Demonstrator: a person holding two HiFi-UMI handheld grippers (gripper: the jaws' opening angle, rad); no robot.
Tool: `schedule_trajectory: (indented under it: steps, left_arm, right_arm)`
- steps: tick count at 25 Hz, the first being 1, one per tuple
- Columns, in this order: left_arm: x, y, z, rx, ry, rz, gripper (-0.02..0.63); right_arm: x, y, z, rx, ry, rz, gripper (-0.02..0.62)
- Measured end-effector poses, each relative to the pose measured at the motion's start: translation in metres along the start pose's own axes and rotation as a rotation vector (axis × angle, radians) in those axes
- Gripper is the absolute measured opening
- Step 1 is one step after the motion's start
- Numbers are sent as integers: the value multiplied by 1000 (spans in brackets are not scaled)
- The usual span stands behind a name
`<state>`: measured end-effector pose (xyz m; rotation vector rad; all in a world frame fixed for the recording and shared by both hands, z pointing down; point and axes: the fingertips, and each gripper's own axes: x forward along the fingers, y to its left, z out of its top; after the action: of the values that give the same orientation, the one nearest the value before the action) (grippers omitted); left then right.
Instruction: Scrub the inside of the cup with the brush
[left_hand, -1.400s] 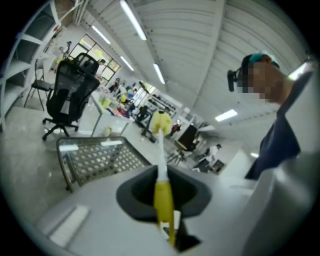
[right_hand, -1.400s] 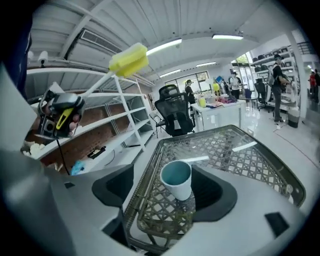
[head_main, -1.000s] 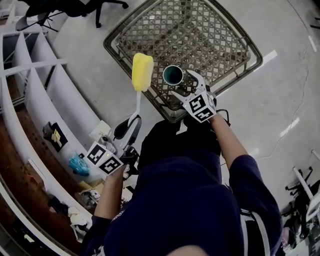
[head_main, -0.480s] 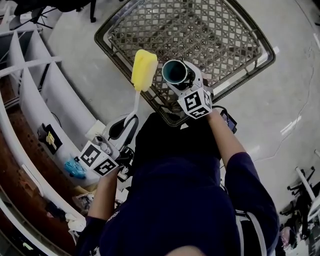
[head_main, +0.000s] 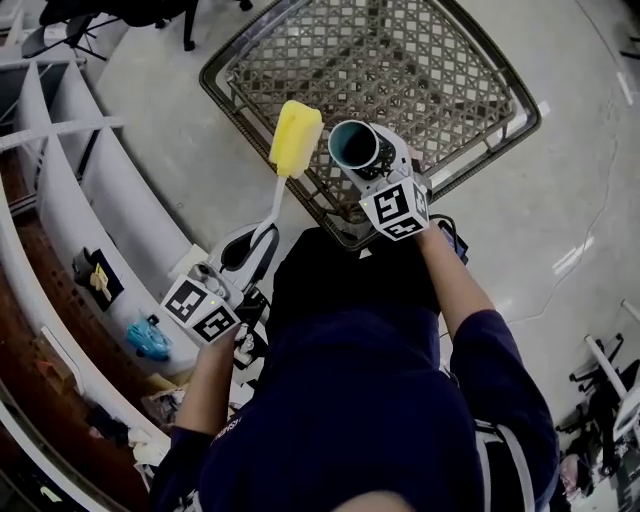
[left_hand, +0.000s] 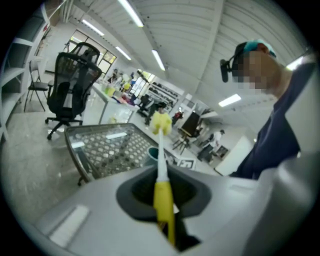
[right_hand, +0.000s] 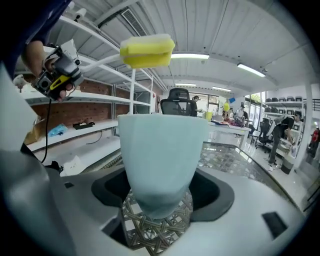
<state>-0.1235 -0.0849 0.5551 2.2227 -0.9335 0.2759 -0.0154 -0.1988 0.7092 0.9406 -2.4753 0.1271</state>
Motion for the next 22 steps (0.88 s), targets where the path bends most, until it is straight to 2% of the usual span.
schedule_trajectory:
  steps: [2, 4, 10, 12, 16, 22]
  left_arm:
    - [-10, -2, 10, 26, 6, 13, 29]
    - [-23, -10, 23, 91, 22, 23, 29]
    - [-53, -46, 59, 444, 156, 65, 29]
    - [-64, -54, 76, 568, 188, 95, 29]
    - [-85, -66, 107, 869, 270, 177, 29]
    - [-102, -68, 146, 1283, 398, 342, 29]
  right_arm:
    - [-15, -5, 23, 0, -11, -10, 353]
    - [-32, -8, 51, -8, -28, -20, 351]
    - [-88, -21, 128, -101, -19, -90, 351]
    - [-103, -24, 149, -167, 0, -114, 351]
    - [-125, -25, 182, -343, 64, -155, 351]
    - [-137, -31, 212, -641, 198, -219, 351]
